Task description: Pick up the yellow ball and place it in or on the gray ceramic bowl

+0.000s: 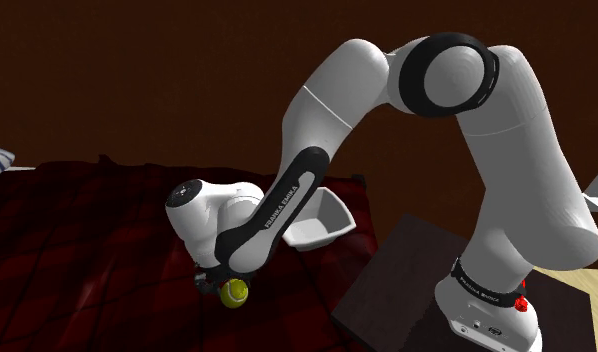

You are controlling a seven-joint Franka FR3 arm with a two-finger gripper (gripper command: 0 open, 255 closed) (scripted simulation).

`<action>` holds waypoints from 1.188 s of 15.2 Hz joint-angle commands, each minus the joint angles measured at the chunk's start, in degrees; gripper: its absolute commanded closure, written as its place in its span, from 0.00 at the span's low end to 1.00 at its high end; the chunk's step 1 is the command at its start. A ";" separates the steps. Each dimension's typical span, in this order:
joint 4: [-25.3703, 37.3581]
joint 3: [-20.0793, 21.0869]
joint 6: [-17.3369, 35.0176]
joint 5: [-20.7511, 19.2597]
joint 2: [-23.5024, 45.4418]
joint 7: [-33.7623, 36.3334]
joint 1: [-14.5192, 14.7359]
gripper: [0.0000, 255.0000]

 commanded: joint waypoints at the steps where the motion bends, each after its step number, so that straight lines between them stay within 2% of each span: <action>1: 0.00 0.00 0.00 0.00 0.00 0.00 0.00 1.00; 18: 0.01 3.07 -8.20 4.55 -8.77 -3.22 -2.15 1.00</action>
